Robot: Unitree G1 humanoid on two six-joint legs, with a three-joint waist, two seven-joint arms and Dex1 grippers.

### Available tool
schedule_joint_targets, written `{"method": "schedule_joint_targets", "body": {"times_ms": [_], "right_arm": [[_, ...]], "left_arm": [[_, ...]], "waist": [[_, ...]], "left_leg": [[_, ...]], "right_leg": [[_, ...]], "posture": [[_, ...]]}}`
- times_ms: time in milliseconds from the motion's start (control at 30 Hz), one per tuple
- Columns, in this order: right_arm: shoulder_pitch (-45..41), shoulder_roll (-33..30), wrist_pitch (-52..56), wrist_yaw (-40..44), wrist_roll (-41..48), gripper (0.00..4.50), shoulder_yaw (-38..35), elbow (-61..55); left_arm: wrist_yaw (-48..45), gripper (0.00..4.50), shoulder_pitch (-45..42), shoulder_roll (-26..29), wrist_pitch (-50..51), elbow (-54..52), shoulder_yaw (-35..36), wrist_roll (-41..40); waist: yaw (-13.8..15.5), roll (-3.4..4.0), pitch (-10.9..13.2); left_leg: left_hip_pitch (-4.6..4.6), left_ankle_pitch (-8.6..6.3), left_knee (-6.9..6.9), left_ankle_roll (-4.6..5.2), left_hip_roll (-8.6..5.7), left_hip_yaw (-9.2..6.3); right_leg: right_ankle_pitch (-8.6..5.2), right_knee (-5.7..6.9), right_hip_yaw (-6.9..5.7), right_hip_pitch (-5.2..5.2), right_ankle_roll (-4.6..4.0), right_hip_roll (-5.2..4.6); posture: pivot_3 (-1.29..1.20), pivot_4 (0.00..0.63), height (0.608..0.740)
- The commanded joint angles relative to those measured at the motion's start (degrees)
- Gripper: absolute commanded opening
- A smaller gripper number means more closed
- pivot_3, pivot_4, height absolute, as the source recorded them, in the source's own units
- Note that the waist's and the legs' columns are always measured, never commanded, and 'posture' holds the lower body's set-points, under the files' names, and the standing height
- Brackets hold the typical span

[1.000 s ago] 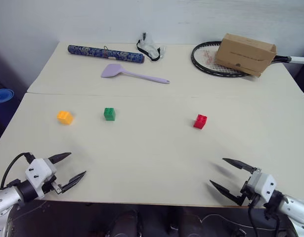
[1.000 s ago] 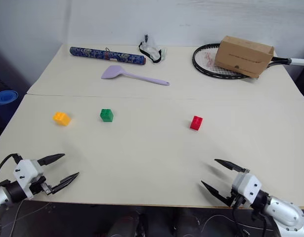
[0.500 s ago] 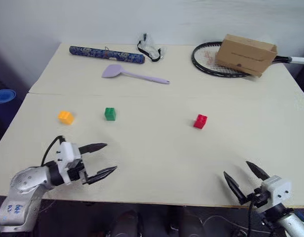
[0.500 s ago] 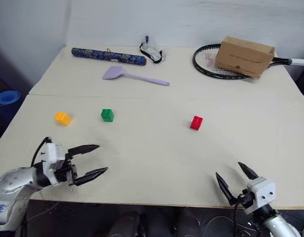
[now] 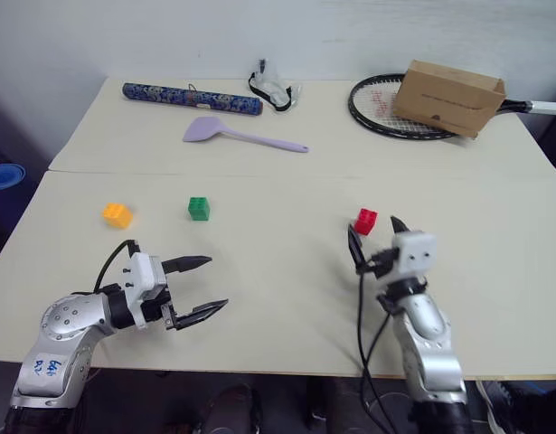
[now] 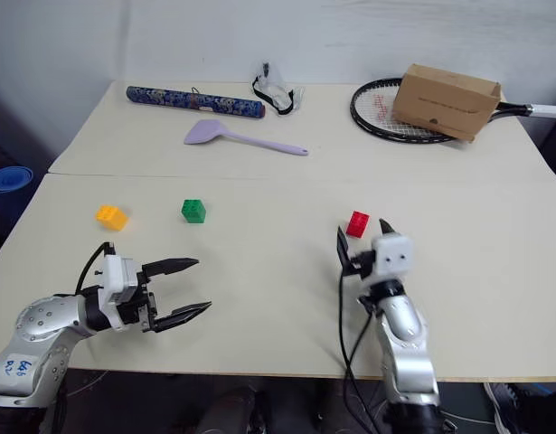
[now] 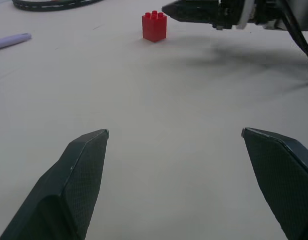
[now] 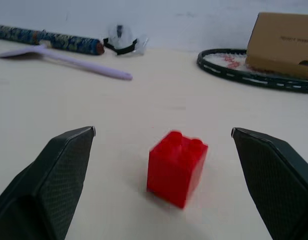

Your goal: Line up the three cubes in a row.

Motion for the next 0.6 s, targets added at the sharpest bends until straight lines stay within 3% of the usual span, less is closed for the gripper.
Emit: {"method": "schedule_joint_targets", "body": {"times_ms": [33,333,433,600], "right_arm": [[-5.43,3.38,0.04,-7.62,-4.34,4.5,1.09,5.78],[-11.91,7.55,-0.79,-18.39,-7.29,4.5,0.26,14.71],[-12.01,8.53,-1.23,-19.18,-6.48,3.9,0.34,15.37],[-11.56,9.67,-2.86,-17.95,-5.67,2.19,1.63,15.37]], "left_arm": [[0.55,4.48,0.41,0.02,-0.42,-1.65,0.23,0.27],[1.45,4.48,3.55,0.63,0.2,-4.9,1.09,0.16],[1.7,4.5,4.4,0.87,0.71,-5.95,1.59,-0.15],[1.59,4.5,5.38,1.32,1.09,-6.36,2.54,-0.44]], "waist": [[-0.2,-0.02,0.0],[-1.34,-0.02,0.0],[-1.44,-0.02,0.0],[-1.53,-0.01,0.0]], "left_leg": [[0.01,0.01,0.0,0.01,0.0,0.01],[-0.03,0.08,0.0,-0.02,0.01,-0.01],[-0.02,0.09,0.0,-0.04,0.02,0.0],[-0.02,0.1,-0.01,-0.06,0.07,-0.01]], "right_leg": [[0.0,0.0,0.0,0.01,0.0,0.01],[0.0,0.03,-0.01,0.0,0.0,0.05],[0.0,0.04,-0.01,-0.01,0.0,0.06],[0.0,0.04,0.0,-0.02,0.0,0.11]], "posture": [[0.0,0.15,0.74],[0.0,0.15,0.74],[0.0,0.15,0.74],[0.0,0.15,0.74]]}}
